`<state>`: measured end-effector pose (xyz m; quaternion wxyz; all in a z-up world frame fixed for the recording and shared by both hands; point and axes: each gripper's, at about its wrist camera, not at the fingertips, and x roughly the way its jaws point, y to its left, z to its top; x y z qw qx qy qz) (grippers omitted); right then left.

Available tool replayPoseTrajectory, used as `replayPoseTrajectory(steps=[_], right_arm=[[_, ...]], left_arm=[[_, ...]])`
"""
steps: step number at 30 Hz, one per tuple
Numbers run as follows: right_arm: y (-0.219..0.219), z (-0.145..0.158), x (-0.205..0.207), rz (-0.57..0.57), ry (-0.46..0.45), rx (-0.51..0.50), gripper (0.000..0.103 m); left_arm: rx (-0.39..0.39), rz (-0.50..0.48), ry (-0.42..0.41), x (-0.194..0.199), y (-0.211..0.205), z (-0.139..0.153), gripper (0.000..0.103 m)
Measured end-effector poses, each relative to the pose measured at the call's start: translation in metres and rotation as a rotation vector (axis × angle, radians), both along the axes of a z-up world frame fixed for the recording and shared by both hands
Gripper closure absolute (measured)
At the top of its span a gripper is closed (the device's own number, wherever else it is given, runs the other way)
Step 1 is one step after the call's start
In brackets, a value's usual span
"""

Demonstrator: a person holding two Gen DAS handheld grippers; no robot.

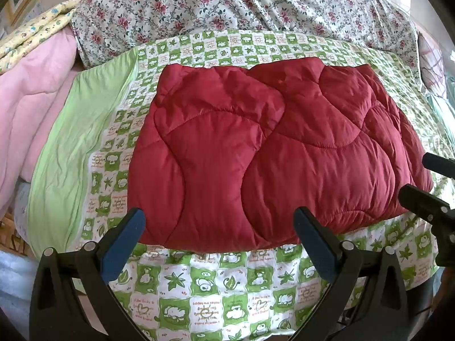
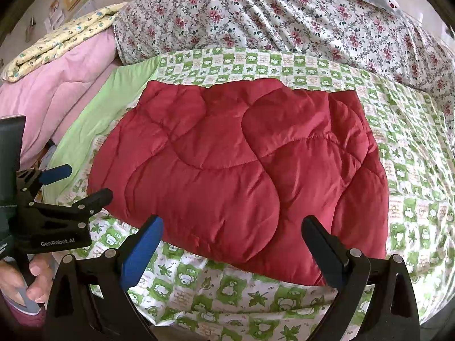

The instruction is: Fold large clothes

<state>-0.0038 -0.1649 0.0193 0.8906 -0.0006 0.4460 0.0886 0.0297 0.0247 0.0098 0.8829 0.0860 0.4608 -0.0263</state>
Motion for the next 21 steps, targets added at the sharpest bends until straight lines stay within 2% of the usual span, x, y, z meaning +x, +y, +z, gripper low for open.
replayPoseTrajectory(steps=[21], right_arm=[[0.0006,0.0067,0.0106,0.009,-0.007,-0.001,0.004]], left_arm=[[0.002,-0.002,0.000,0.0086,-0.0019,-0.0011,0.000]])
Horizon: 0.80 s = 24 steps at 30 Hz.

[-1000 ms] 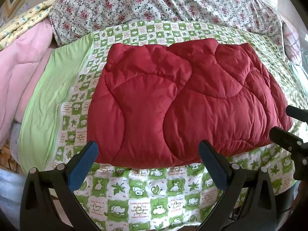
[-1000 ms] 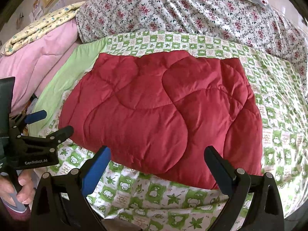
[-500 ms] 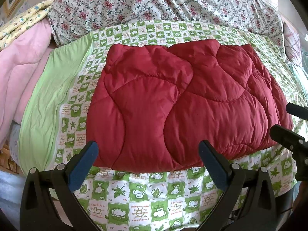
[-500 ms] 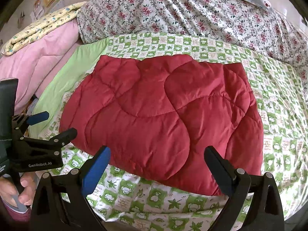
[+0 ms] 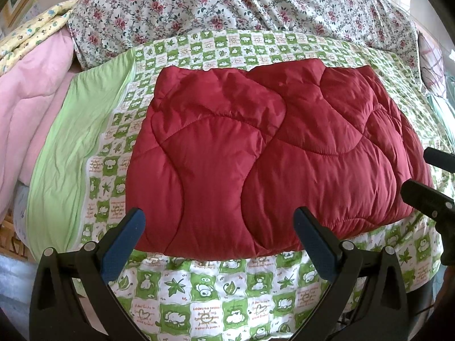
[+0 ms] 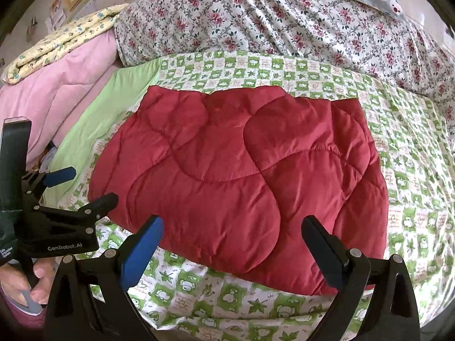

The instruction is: Fold large clothes

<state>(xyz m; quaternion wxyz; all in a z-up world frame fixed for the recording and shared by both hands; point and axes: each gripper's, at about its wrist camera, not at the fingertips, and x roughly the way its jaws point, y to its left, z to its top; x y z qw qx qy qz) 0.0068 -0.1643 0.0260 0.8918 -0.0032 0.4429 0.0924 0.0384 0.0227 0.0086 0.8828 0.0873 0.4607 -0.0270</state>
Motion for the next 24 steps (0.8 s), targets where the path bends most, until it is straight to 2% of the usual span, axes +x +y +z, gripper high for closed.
replayPoseTrajectory(steps=[24], right_arm=[[-0.0032,0.0032,0.0003,0.000,-0.002,0.004,0.004]], left_arm=[[-0.004,-0.008,-0.015,0.0003,0.0000,0.0012,0.000]])
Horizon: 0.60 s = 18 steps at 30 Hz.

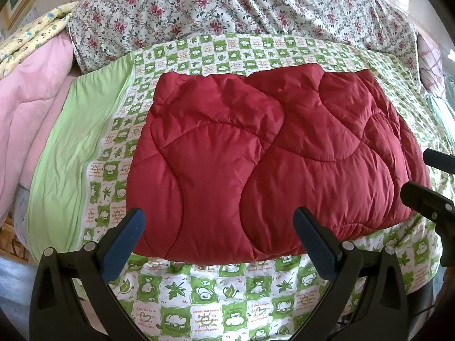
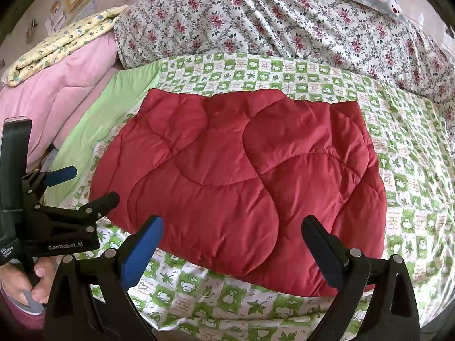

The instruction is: Fold large clothes

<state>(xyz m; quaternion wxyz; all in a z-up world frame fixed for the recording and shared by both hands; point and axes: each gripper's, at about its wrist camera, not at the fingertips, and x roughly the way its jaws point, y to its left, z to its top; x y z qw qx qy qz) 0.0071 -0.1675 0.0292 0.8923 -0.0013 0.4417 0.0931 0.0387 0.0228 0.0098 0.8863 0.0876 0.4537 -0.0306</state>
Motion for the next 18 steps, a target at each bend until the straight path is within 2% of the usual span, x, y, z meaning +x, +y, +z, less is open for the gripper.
replayPoseTrajectory(steps=[18], right_arm=[[-0.0006,0.0002,-0.0001,0.000,0.000,-0.001,0.004]], left_arm=[[-0.001,-0.002,0.001,-0.0003,0.0003,0.0011,0.000]])
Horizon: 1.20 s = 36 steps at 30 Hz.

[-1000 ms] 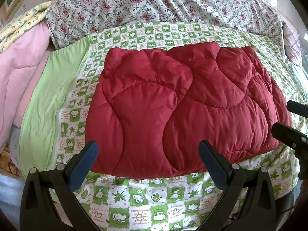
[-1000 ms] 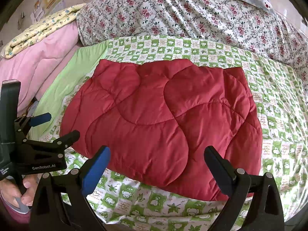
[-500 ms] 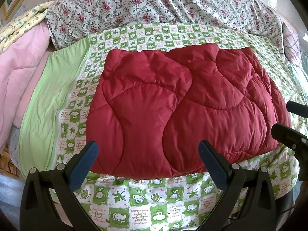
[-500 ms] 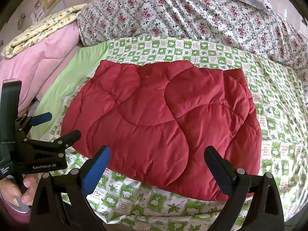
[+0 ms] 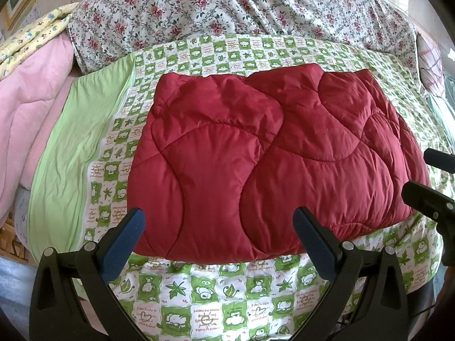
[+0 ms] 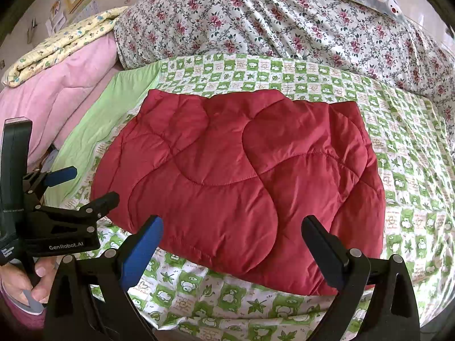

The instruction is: Fold large clothes

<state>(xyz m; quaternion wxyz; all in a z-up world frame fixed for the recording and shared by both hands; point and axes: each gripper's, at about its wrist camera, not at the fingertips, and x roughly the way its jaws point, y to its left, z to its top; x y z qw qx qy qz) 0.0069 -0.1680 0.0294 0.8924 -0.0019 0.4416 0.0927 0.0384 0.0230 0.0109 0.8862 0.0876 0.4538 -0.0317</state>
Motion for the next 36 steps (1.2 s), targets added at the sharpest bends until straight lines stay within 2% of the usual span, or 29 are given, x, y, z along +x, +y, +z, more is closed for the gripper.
replayPoseTrajectory(steps=[21,36], right_arm=[[-0.0020,0.0017,-0.0005,-0.003,0.000,0.004,0.004],[-0.0054,-0.0051,0.0042,-0.015,0.017,0.020,0.004]], left_arm=[[0.008,-0.004,-0.008,-0.0011,-0.0025,0.0020,0.000],[0.000,-0.014,0.021,0.0088,-0.0016,-0.0061,0.000]])
